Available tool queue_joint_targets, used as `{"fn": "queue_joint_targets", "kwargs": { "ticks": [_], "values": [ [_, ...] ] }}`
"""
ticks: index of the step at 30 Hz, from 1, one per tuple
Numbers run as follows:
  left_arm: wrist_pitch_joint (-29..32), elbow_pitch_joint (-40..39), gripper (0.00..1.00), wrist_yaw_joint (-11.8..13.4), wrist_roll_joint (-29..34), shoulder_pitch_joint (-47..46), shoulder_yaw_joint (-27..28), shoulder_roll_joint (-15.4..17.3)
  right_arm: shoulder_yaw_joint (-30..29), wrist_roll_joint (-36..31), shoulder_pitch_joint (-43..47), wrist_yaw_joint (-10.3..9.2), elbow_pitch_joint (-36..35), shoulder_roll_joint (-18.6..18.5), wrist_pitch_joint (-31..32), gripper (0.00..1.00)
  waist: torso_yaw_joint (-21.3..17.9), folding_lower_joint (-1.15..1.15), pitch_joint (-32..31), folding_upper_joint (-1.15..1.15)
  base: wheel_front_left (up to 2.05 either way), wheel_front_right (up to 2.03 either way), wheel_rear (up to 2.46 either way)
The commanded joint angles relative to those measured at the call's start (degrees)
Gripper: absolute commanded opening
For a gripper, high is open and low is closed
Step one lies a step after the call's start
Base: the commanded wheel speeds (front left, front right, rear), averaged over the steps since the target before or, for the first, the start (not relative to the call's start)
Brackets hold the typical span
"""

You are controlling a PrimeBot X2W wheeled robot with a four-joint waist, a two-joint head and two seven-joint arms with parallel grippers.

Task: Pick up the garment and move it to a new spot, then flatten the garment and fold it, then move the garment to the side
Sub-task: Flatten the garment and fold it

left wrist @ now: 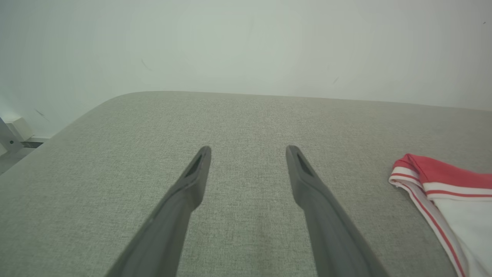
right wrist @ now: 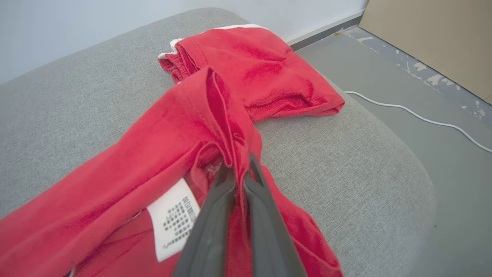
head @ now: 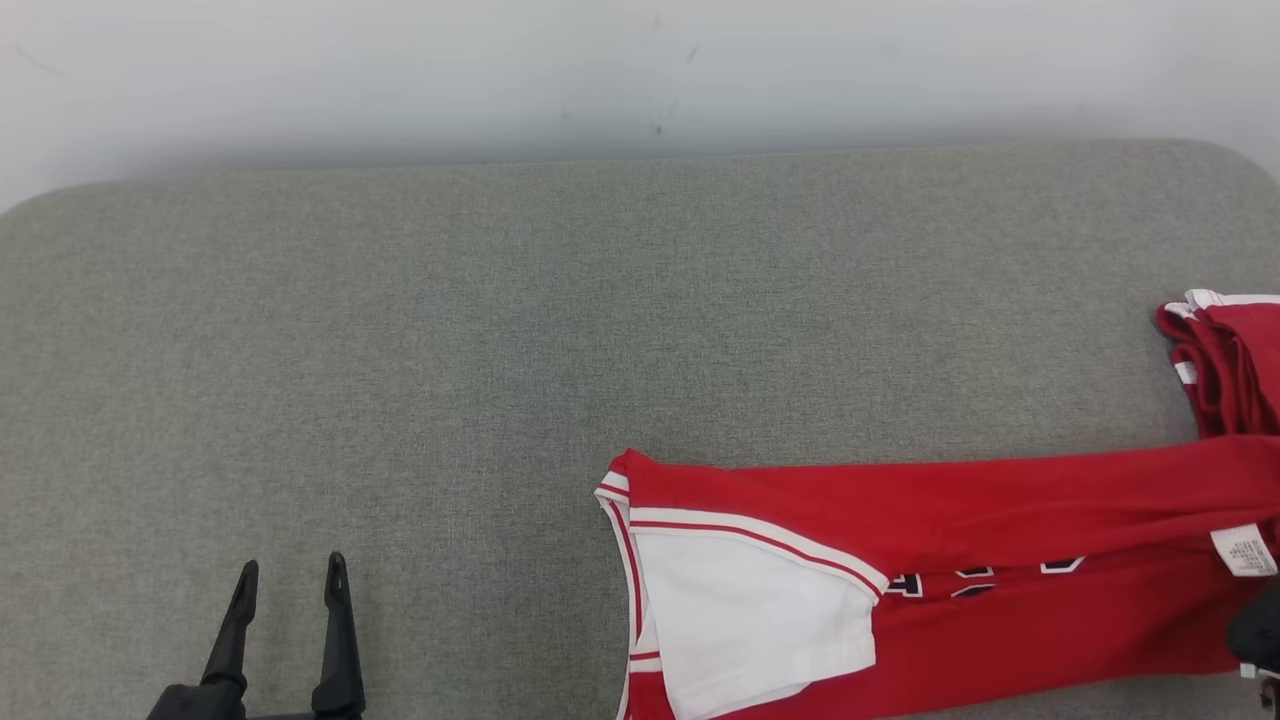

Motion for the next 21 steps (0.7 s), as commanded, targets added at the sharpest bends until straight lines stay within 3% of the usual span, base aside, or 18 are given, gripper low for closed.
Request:
{"fn": "queue_joint_targets", "kwargs": {
  "ticks": [1, 5, 11, 17, 21],
  "values": [
    [-0.2, -0.1, 1.00, 0.0, 0.3, -0.5, 0.3, -0.2, 1.0, 0.6, 0.3, -0.17, -0.8, 0.1, 0.2, 0.00, 0.0, -0.01, 0.0, -0.01, 0.00, 0.00, 0.00],
    [-0.2, 0.0, 1.00, -0.3, 0.1, -0.1, 0.7, -0.6, 8.8, 8.4, 3.8, -0.17, -4.8, 0.1, 3.6, 0.00, -0.2, -0.01, -0.1, -0.01, 0.00, 0.00, 0.00],
    [-0.2, -0.5, 1.00, -0.2, 0.5, -0.3, 1.5, -1.0, 27.5, 20.8, 9.7, -0.17, -12.3, 0.1, 7.0, 0.00, -0.4, -0.01, 0.1, -0.01, 0.00, 0.00, 0.00],
    [-0.2, -0.9, 1.00, -0.3, 1.2, -0.5, 1.5, -1.5, 43.2, 25.9, 10.6, -0.17, -12.6, 0.0, 5.9, 0.00, 0.5, -0.01, -0.3, -0.01, 0.00, 0.00, 0.00],
    [-0.2, -1.0, 1.00, -0.4, 1.3, -0.5, 1.2, -1.8, 48.4, 26.7, 9.2, -0.17, -10.7, 0.0, 4.9, 0.00, 1.4, -0.01, -0.3, -0.01, 0.00, 0.00, 0.00]
  ]
}}
